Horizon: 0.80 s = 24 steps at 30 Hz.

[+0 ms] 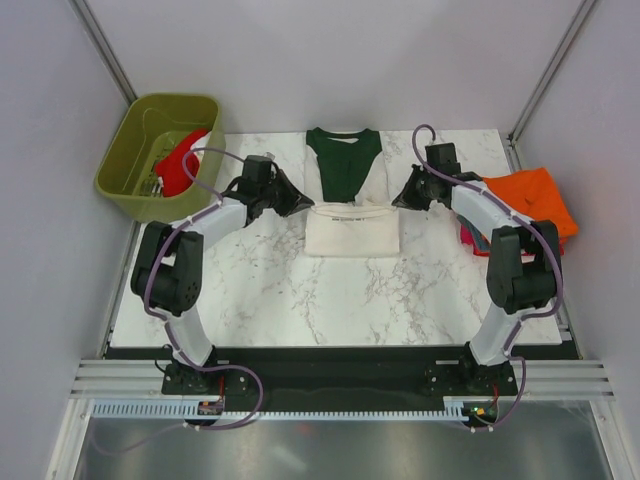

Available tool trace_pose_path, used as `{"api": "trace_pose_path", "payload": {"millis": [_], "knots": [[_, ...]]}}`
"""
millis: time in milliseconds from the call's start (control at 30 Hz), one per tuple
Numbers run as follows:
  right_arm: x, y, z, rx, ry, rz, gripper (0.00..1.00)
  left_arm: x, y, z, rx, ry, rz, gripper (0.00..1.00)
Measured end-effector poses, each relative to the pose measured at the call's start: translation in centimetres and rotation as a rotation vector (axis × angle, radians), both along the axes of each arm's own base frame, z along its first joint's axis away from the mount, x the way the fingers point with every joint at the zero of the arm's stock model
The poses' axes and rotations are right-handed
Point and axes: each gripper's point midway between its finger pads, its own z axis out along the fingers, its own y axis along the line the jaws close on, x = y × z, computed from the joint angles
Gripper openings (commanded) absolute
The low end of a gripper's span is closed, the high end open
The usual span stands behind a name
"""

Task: Fold and stack the t-shirts
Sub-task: Fold the tshirt

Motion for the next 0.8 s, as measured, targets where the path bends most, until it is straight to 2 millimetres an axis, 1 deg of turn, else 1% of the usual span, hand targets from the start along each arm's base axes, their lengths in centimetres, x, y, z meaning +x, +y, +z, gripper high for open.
{"api": "trace_pose_path", "payload": {"millis": [133,267,500,633,733,767,800], "knots": [[1.5,-0.5,-0.2,0.014,0.000,-0.012,0.00,0.8,0.1,0.7,-0.005,-0.019,0.006,0.02],[3.0,-0.6,-0.1,0.026,-0.009,-0.013,0.00,2.1,0.1,1.3,-0.011,-0.040,0.010,0.02],[5.8,0.0,0.1,0.051,-0.030,0.002,0.00,4.7,0.1,1.2,-0.016,-0.051,0.025,0.02],[7.2,0.3,-0.1,0.062,-0.037,0.007,0.01,6.2,0.1,1.2,-0.019,-0.063,0.032,0.02],[8.2,0.4,-0.5,0.071,-0.035,0.009,0.02,7.3,0.0,0.7,-0.019,-0.062,0.037,0.02],[8.7,0.4,-0.6,0.076,-0.036,0.008,0.05,7.5,0.1,0.4,-0.018,-0.058,0.039,0.02],[9.1,0.4,-0.8,0.079,-0.036,0.007,0.10,7.9,0.1,0.0,-0.017,-0.054,0.041,0.04]]}}
